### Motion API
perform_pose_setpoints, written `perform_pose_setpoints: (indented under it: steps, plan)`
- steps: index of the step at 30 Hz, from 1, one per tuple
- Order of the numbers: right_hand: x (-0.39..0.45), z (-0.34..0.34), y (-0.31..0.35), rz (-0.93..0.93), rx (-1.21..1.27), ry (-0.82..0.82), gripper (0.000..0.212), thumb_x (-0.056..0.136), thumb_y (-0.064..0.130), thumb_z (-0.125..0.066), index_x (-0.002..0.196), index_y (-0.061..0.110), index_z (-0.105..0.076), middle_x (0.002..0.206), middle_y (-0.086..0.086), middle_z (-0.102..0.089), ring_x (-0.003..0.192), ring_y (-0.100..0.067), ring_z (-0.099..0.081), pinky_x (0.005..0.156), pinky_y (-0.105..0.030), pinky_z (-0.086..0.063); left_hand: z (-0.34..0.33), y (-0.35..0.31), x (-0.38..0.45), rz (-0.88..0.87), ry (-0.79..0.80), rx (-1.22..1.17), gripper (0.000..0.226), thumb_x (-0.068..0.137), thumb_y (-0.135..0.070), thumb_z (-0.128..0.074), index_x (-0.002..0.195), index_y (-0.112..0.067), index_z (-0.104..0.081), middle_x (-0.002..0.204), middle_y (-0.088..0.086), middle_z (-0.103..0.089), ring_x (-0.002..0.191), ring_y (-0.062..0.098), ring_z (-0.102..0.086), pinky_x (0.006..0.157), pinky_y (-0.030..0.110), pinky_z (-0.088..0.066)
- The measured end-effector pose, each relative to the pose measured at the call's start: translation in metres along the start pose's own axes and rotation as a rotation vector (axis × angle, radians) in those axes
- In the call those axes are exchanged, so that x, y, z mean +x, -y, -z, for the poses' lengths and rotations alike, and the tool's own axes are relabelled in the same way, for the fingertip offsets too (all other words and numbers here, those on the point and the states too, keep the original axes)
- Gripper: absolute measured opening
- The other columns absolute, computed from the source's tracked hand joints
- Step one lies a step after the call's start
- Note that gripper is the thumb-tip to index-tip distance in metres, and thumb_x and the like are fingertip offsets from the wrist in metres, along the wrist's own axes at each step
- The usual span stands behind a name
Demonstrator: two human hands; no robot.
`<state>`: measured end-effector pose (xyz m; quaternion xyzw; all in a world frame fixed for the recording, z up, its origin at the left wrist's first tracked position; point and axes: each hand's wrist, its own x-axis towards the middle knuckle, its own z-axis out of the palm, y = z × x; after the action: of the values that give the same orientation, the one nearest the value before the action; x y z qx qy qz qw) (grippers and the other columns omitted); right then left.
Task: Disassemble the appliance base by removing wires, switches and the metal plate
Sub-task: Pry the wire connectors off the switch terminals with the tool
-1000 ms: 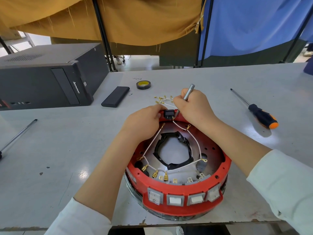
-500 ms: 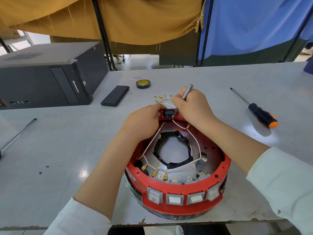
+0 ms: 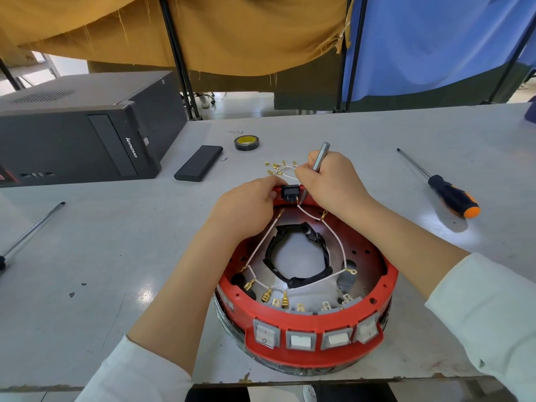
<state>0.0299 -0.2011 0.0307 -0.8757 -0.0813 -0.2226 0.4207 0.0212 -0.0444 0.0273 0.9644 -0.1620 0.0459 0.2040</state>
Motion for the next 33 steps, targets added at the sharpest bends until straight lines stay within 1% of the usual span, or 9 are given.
perform_pose_setpoints:
  steps: [4,7,9,11,14,18,23,28,33]
  plan:
    - [0.000,0.002,-0.001,0.013,0.027,-0.055,0.039,0.087,0.013,-0.051,0.054,0.017,-0.029,0.050,0.003,-0.032,0.044,-0.007,-0.032,0.043,-0.019,-0.028,0.001,-0.001,0.000,0.011,0.008,-0.005,0.035,0.100,-0.020,-0.034,0.129,-0.033,-0.048,0.125,-0.002,-0.059,0.113,0.023,-0.053,0.086,0.033,-0.040]
    - [0.001,0.001,0.004,0.055,0.028,-0.057,0.044,0.097,0.030,-0.044,0.057,0.016,-0.034,0.050,0.003,-0.037,0.045,-0.003,-0.040,0.047,-0.017,-0.031,0.002,-0.002,-0.001,0.003,0.008,0.004,0.034,0.100,-0.020,-0.034,0.129,-0.033,-0.048,0.124,-0.002,-0.059,0.112,0.023,-0.054,0.085,0.033,-0.040]
    - [0.007,0.004,0.012,0.054,0.020,0.041,0.055,0.098,0.048,-0.033,0.060,0.010,-0.043,0.048,0.002,-0.043,0.048,-0.007,-0.046,0.058,-0.026,-0.040,0.002,-0.003,-0.002,0.001,0.008,0.011,0.034,0.100,-0.021,-0.034,0.128,-0.032,-0.048,0.123,-0.002,-0.060,0.111,0.023,-0.054,0.085,0.034,-0.041]
    - [0.016,0.006,0.020,0.050,0.020,0.188,0.064,0.096,0.055,-0.028,0.065,0.004,-0.049,0.040,0.002,-0.046,0.044,-0.011,-0.050,0.056,-0.032,-0.043,0.002,-0.003,-0.002,0.003,0.014,0.009,0.033,0.100,-0.021,-0.033,0.127,-0.032,-0.048,0.122,-0.002,-0.060,0.109,0.023,-0.055,0.085,0.035,-0.043]
    - [0.025,0.004,0.021,0.076,0.033,0.270,0.055,0.099,0.049,-0.030,0.061,0.012,-0.046,0.036,0.010,-0.049,0.037,0.000,-0.048,0.053,-0.025,-0.035,0.002,-0.002,-0.002,0.002,0.004,0.004,0.033,0.100,-0.021,-0.033,0.127,-0.032,-0.049,0.122,-0.002,-0.060,0.109,0.024,-0.055,0.082,0.033,-0.040]
    - [0.025,-0.005,0.005,-0.033,0.148,0.084,0.054,0.100,0.042,-0.035,0.055,0.014,-0.048,0.047,0.007,-0.048,0.048,-0.007,-0.049,0.057,-0.027,-0.038,0.000,-0.001,-0.002,-0.006,-0.015,-0.009,0.033,0.100,-0.022,-0.033,0.125,-0.035,-0.050,0.124,-0.005,-0.059,0.110,0.021,-0.054,0.078,0.028,-0.035]
    - [0.025,-0.009,0.000,0.002,0.064,0.076,0.056,0.099,0.046,-0.033,0.054,0.016,-0.048,0.048,0.009,-0.049,0.046,0.000,-0.049,0.054,-0.022,-0.036,-0.001,0.002,0.001,-0.004,-0.013,-0.029,0.032,0.099,-0.022,-0.034,0.124,-0.036,-0.050,0.122,-0.005,-0.060,0.110,0.021,-0.055,0.080,0.030,-0.038]
    - [0.023,-0.012,0.003,0.043,-0.035,0.112,0.058,0.100,0.045,-0.031,0.060,0.007,-0.052,0.057,-0.002,-0.053,0.061,-0.022,-0.056,0.065,-0.036,-0.046,-0.001,0.002,0.000,-0.007,-0.015,-0.022,0.034,0.099,-0.021,-0.034,0.125,-0.037,-0.049,0.123,-0.006,-0.060,0.110,0.021,-0.054,0.080,0.029,-0.037]
    - [0.024,-0.010,0.004,0.036,0.018,0.057,0.061,0.101,0.042,-0.032,0.064,0.000,-0.055,0.060,-0.011,-0.055,0.063,-0.027,-0.056,0.066,-0.038,-0.045,-0.001,0.003,0.002,-0.007,-0.010,-0.022,0.033,0.100,-0.022,-0.034,0.126,-0.036,-0.049,0.126,-0.005,-0.059,0.112,0.022,-0.053,0.084,0.031,-0.038]
